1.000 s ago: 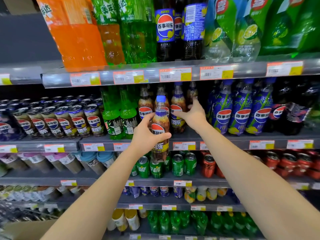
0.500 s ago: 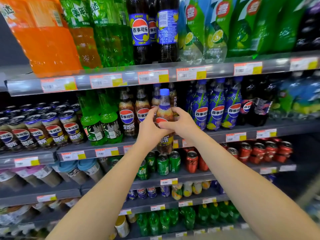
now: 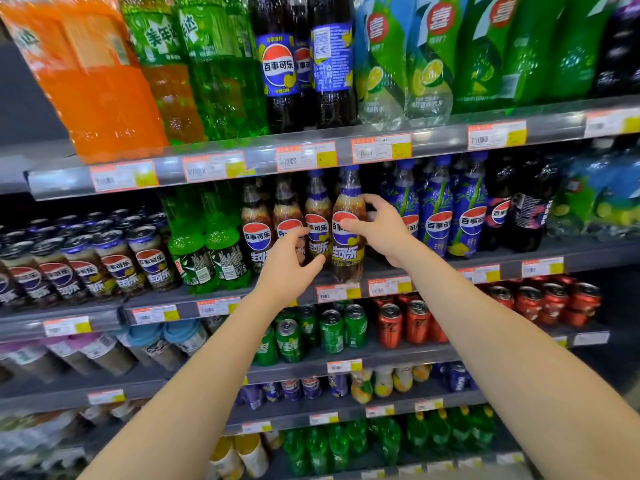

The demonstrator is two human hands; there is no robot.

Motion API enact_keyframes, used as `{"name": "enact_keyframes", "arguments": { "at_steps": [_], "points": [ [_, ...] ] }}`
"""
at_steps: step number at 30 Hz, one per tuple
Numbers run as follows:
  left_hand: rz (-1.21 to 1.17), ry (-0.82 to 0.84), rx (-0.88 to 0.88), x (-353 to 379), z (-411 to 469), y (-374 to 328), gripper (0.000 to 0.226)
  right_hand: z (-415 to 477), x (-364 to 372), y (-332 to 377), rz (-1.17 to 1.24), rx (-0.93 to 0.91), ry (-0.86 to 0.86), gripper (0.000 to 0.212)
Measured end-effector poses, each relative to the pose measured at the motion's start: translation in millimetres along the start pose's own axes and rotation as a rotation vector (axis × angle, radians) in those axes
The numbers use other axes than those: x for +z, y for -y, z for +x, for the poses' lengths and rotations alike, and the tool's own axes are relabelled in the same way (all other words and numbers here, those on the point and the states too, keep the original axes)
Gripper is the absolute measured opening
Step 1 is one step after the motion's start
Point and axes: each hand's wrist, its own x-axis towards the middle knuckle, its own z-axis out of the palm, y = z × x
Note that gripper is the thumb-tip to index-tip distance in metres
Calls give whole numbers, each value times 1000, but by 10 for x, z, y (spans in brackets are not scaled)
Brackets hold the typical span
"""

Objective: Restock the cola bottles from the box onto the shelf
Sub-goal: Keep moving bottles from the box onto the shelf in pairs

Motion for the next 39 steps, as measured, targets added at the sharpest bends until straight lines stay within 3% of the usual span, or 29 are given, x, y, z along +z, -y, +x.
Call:
{"name": "enact_keyframes", "arguments": {
  "at_steps": [12,39],
  "points": [
    [6,-27,-85,-151,-95,212,53,243,183,-257,-82,-22,-170,73],
    [16,49,-108,64,-98,222,51,428,191,-326,-186,32,-96,83]
  ]
}}
